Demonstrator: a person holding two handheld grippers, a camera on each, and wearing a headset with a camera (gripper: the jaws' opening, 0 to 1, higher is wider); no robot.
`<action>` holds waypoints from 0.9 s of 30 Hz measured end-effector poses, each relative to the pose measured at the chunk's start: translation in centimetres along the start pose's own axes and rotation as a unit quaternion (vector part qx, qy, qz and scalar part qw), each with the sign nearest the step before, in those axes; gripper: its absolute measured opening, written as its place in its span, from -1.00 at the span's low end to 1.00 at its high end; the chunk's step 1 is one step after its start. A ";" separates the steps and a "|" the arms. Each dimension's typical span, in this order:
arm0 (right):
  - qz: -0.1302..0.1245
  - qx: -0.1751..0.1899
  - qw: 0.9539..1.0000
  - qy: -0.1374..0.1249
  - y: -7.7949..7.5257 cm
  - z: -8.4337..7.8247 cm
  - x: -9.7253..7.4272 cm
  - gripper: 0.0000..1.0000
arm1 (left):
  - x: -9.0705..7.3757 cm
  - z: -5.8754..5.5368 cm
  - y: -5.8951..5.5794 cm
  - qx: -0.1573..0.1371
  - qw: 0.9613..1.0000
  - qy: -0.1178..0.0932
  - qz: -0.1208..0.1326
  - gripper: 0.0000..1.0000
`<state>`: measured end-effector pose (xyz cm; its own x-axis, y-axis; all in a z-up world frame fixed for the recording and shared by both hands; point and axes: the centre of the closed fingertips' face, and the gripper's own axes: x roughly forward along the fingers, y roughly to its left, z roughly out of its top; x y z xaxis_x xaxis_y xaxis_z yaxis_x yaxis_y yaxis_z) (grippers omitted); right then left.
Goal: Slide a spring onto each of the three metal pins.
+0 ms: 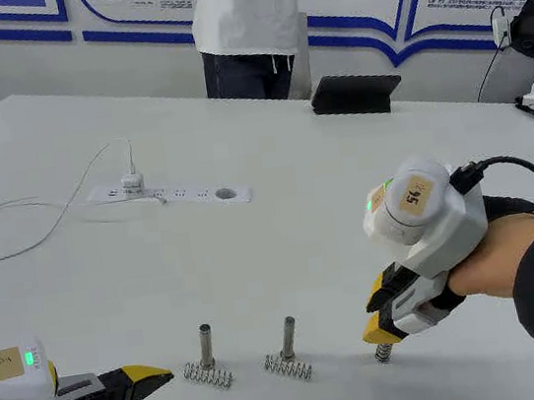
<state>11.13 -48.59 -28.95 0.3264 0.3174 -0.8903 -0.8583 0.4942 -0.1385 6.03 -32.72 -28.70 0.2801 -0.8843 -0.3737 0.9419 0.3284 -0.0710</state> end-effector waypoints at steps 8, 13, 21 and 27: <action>0.029 0.001 1.000 -0.008 2.2 1.6 2.4 -0.64 | -0.2 0.1 0.0 0.001 1.000 -0.001 0.003 0.13; 0.043 0.013 0.999 -0.011 2.9 2.0 4.2 -0.68 | -0.1 0.1 -0.2 0.001 1.000 0.001 0.002 0.13; 0.044 0.029 0.999 -0.010 2.9 2.1 6.2 -0.71 | -0.2 0.0 -0.1 -0.001 1.000 0.003 0.004 0.13; 0.046 0.028 0.999 -0.003 2.9 2.1 7.1 -0.72 | -0.2 0.0 0.0 -0.002 1.000 0.003 0.005 0.12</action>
<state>11.81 -43.17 -34.78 0.2496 0.3690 -0.8953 -0.8618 0.5062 -0.0316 5.97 -32.52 -28.65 0.2890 -0.8786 -0.3802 0.9381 0.3391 -0.0706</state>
